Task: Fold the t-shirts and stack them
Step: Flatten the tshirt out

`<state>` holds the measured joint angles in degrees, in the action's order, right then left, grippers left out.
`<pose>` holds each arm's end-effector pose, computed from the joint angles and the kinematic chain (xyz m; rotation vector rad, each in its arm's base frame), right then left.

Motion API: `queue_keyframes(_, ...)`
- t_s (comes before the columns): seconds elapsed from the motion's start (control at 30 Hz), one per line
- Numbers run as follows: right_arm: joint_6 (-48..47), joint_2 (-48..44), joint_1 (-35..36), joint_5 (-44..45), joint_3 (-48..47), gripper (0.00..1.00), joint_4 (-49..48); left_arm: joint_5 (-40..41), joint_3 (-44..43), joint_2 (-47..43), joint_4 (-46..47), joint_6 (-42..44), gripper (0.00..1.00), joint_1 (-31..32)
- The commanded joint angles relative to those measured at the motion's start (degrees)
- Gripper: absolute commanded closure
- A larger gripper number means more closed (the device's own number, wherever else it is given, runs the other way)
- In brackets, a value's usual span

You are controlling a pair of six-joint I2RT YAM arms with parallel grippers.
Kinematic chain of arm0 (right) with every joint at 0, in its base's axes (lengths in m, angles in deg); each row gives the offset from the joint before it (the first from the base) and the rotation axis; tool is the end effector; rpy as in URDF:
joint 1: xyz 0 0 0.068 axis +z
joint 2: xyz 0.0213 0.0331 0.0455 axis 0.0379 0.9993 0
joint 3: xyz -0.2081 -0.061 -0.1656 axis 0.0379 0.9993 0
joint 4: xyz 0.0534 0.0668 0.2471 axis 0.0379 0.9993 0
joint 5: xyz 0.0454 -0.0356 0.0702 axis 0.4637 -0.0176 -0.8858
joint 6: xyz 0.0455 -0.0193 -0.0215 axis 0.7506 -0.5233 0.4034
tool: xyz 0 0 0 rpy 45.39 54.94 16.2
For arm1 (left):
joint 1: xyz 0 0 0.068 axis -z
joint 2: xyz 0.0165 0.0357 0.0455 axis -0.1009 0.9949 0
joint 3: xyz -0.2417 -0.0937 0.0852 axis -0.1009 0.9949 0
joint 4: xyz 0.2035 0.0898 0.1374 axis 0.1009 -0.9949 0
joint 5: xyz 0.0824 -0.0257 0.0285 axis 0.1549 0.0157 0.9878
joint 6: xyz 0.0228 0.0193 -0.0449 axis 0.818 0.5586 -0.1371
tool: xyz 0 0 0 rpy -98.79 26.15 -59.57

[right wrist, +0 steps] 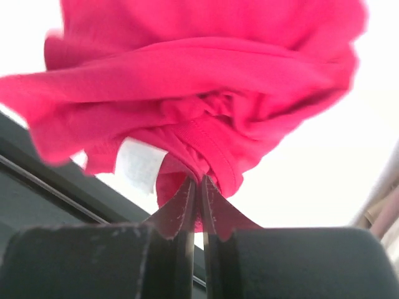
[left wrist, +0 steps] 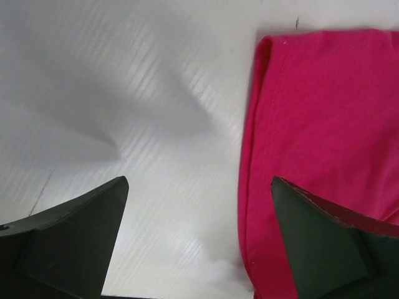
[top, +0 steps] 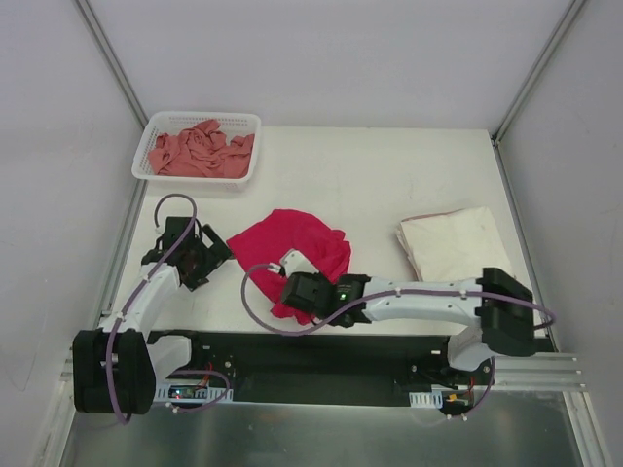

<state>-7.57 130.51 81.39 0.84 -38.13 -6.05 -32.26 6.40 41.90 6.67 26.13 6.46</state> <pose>0.0789 0.3177 0.2270 -1.3070 2.0113 -0.0381 0.2037 -0.0049 0.1927 -0.8453 2.3473 -0.4045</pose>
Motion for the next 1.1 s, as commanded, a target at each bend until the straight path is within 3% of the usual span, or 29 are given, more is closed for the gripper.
queue_keyframes(0.0, 4.3, -10.1, -6.2, 3.5, 3.3, 0.93, 4.5, -4.9, -2.9, 3.4, 4.5, 0.2, 0.01, -0.3)
queue_keyframes(0.33, 5.0, -23.2, -19.7, -1.3, 9.9, 0.92, 3.1, -9.0, -6.7, 20.1, 11.3, -0.7, 0.16, -0.3)
queue_keyframes(0.47, 4.6, -24.0, -21.5, -1.6, 10.3, 0.91, 2.5, -13.8, -8.0, 23.7, 12.9, -0.6, 0.33, 0.8)
queue_keyframes(0.77, 4.1, -23.3, -23.2, -2.4, 9.8, 0.9, 2.4, -10.1, 3.5, 12.5, 10.8, -2.2, 0.33, 9.3)
queue_keyframes(1.0, 3.8, -22.7, -23.8, -2.6, 9.5, 0.9, 2.1, -7.9, 5.7, 10.5, 8.0, -3.3, 0.51, 12.7)
queue_keyframes(1.07, 3.7, -22.8, -23.9, -2.6, 9.6, 0.9, 2.0, -7.2, 4.9, 11.4, 7.9, -3.3, 0.64, 13.5)
